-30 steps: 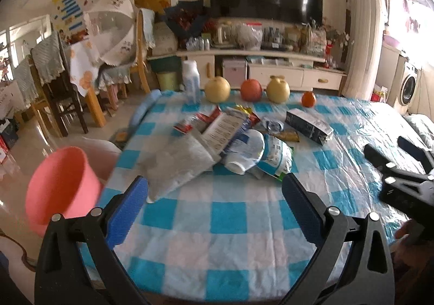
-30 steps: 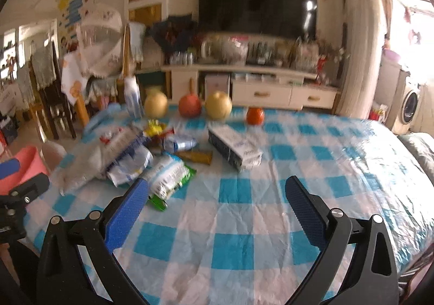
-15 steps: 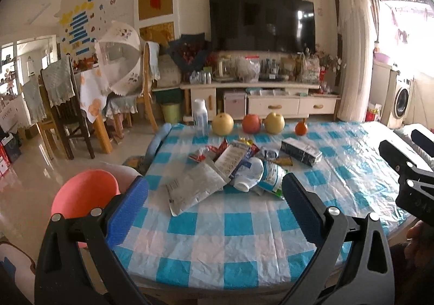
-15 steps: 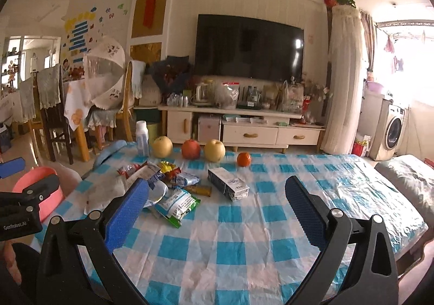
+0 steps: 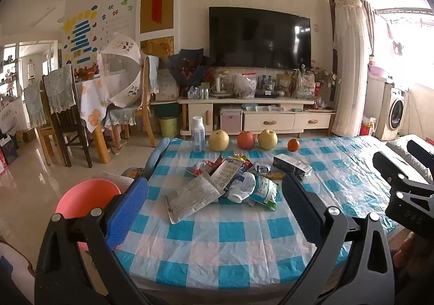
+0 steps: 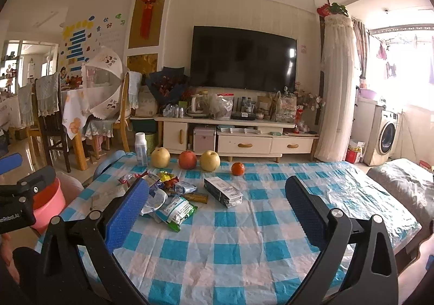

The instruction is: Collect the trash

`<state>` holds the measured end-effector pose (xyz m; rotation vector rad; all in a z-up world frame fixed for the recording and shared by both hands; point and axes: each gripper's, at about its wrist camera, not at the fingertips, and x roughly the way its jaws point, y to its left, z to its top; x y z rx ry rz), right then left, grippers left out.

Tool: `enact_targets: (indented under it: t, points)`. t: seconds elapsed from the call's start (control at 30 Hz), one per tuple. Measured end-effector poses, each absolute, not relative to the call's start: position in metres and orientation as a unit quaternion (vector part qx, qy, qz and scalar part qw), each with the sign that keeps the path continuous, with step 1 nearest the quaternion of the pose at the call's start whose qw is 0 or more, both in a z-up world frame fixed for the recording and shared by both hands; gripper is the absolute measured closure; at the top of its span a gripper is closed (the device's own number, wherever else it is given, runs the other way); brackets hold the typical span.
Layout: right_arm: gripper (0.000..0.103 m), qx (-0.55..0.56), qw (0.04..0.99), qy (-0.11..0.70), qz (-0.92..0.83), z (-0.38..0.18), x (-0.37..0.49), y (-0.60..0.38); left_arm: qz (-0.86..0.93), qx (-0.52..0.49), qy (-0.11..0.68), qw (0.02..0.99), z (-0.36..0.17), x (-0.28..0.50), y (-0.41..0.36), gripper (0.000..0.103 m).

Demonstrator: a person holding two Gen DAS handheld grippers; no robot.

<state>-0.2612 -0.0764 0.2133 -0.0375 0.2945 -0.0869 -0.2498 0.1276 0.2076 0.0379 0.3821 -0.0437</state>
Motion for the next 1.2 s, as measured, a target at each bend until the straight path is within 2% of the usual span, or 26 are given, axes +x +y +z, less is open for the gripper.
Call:
enact_targets:
  t: [0.67, 0.77, 1.0, 1.2]
  points:
    - [0.004, -0.017, 0.985, 0.165, -0.044, 0.184, -0.246, -0.085, -0.024, 0.014, 0.163, 0.986, 0.199, -0.254, 0.122, 0.004]
    - [0.004, -0.017, 0.984, 0.17, -0.04, 0.177, -0.239, -0.087, -0.039, 0.011, 0.149, 0.988, 0.188, -0.253, 0.122, 0.004]
    - [0.004, -0.003, 0.985, 0.17, -0.028, 0.151, -0.222, -0.098, -0.031, 0.008, 0.172, 0.985, 0.156, -0.232, 0.124, 0.004]
    - [0.004, 0.0, 0.974, 0.227, 0.001, 0.116, -0.188, -0.104, -0.03, -0.018, 0.202, 0.979, 0.124, -0.21, 0.141, 0.004]
